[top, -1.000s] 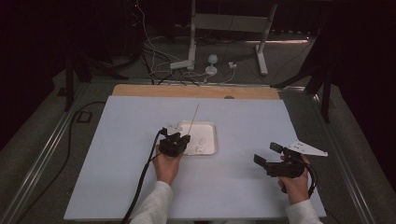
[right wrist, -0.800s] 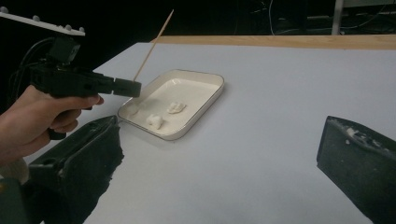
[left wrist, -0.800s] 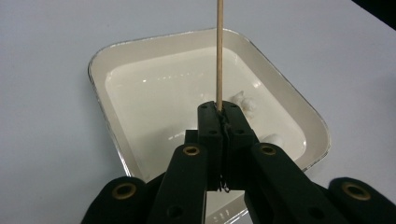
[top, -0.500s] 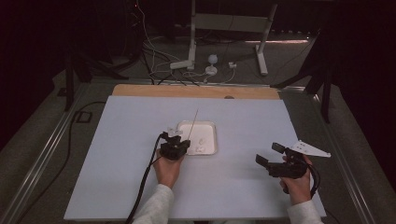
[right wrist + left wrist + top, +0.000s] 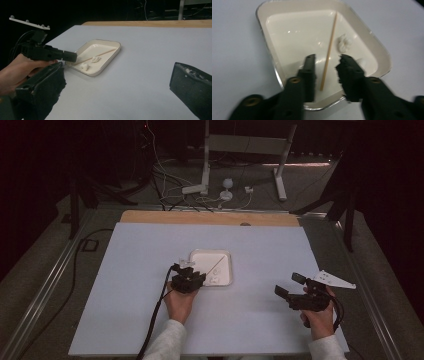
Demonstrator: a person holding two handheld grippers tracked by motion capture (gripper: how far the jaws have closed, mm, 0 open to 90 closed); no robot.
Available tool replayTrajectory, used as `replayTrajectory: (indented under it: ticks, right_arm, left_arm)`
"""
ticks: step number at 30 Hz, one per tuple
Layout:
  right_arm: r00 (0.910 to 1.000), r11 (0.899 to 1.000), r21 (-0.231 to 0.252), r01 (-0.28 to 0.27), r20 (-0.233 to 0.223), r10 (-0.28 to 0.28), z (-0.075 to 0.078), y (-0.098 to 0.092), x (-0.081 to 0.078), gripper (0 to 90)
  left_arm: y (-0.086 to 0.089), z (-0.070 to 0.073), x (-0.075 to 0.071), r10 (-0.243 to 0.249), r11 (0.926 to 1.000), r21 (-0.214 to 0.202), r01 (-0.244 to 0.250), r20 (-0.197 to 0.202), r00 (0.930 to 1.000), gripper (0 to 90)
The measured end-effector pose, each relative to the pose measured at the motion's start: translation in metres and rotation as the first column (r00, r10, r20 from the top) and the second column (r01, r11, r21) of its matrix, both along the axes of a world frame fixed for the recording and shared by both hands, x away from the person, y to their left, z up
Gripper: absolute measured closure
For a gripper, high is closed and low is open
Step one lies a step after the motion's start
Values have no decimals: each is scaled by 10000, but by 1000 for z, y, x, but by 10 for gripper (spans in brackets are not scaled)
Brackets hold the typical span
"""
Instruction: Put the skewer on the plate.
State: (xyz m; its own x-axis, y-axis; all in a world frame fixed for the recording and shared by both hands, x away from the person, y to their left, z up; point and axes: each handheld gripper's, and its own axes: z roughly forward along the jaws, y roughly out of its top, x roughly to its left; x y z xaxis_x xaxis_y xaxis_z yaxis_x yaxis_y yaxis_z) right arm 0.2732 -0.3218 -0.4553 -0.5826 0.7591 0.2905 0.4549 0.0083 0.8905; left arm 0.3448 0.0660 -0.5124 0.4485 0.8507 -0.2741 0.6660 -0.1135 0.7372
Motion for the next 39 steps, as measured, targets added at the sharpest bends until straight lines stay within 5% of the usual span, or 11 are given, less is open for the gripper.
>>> replayTrajectory:
  ticks: [3, 10, 20, 25, 34, 39]
  right_arm:
    - [10000, 10000, 5, 11, -1, -11, 0, 0, 0, 0]
    - [9999, 9999, -125, 14, 121, -12, -1, 0, -1, 0]
    - [9995, 9992, -399, -7, 303, 19, -3, 4, -4, 0]
    - [9991, 9984, -557, -36, 411, 59, -5, 7, -5, 0]
    - [9979, 9957, -923, -70, 629, 129, -8, 13, -7, 0]
    - [9976, 9957, -921, 6, 695, 58, -9, 13, -8, 0]
  left_arm:
    - [4, 5, -1, -120, 9992, -387, 133, 360, 9993, 513]
    - [22, 23, -7, -265, 9978, -578, 323, 984, 9948, 309]
    - [73, 62, -26, -65, 9928, -1145, 346, 2374, 9714, 145]
    - [96, 71, -37, -135, 9928, -1103, 459, 2778, 9605, 85]
    - [125, 69, -58, -441, 9975, -362, 612, 3603, 9318, 6]
    - [142, 64, -66, -212, 9980, -462, 420, 3823, 9238, 6]
